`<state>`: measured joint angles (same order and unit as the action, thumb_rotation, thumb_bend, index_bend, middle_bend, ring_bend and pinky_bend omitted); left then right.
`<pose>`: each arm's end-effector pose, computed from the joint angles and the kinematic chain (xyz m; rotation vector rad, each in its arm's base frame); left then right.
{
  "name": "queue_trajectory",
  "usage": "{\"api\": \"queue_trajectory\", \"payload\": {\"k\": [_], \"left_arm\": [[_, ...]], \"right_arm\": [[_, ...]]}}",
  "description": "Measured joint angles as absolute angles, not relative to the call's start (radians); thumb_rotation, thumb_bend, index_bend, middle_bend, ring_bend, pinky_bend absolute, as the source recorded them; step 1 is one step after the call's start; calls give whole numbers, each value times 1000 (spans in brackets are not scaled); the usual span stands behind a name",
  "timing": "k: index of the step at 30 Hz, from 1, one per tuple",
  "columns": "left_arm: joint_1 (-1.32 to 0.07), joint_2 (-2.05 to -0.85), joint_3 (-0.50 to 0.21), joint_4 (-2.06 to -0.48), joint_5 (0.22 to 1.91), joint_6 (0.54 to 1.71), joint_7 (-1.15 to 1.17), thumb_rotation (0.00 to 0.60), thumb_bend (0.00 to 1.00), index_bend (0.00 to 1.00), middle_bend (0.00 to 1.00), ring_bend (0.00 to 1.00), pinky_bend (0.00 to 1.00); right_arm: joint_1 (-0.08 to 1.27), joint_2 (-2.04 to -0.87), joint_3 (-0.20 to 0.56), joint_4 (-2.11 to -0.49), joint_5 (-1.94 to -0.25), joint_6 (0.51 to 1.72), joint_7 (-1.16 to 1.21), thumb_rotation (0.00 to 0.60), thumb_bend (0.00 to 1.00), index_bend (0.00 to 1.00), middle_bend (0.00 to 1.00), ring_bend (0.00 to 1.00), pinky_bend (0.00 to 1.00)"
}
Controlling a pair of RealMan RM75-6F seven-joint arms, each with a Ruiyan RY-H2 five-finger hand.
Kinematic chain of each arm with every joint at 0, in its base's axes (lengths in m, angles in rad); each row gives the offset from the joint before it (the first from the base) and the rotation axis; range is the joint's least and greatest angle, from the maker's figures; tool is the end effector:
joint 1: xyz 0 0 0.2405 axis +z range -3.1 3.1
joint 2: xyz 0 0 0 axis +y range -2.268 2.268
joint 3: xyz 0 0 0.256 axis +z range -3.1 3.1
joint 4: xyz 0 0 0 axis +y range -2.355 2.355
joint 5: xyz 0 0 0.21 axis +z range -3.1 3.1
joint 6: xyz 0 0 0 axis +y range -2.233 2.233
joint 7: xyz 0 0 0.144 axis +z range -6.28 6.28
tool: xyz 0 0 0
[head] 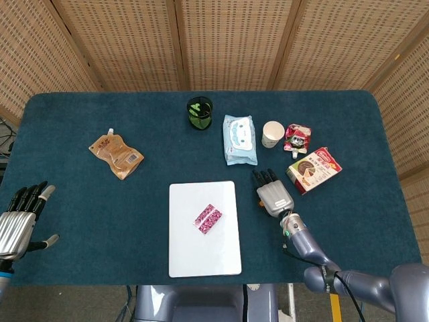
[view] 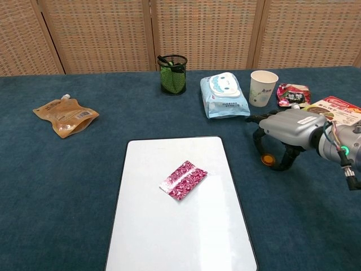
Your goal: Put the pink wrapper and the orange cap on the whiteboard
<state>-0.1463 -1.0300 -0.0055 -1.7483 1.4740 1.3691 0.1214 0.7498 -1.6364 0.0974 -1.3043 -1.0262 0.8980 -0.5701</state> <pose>-0.2926 0.1864 0.1545 -1.5238 -0.9313 -0.7842 -0.1896 -0.3439 -0.0477 1.9607 -0.7726 0.6016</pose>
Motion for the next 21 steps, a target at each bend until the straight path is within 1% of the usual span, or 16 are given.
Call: {"api": "queue_trajectory", "payload": {"k": [6, 12, 17, 21], "left_arm": [[-147, -1030, -6, -1749, 1473, 1368, 122, 600, 0, 0, 0, 0, 0], [-149, -1030, -6, -1751, 1471, 1364, 123, 600, 0, 0, 0, 0, 0], [-150, -1029, -5, -1751, 1473, 1363, 122, 600, 0, 0, 0, 0, 0], [-153, -1028, -4, -1750, 1476, 1360, 119, 600, 0, 0, 0, 0, 0]], "right_arm": [[752, -1625, 108, -1336, -1034, 904, -560, 600, 337, 606, 0, 0, 0], [769, -1594, 140, -1440, -1027, 911, -567, 600, 337, 606, 0, 0, 0], [804, -1577, 171, -1546, -994, 921, -629, 600, 338, 606, 0, 0, 0], [844, -1599, 188, -1591, -928, 933, -711, 600, 338, 606, 0, 0, 0]]}}
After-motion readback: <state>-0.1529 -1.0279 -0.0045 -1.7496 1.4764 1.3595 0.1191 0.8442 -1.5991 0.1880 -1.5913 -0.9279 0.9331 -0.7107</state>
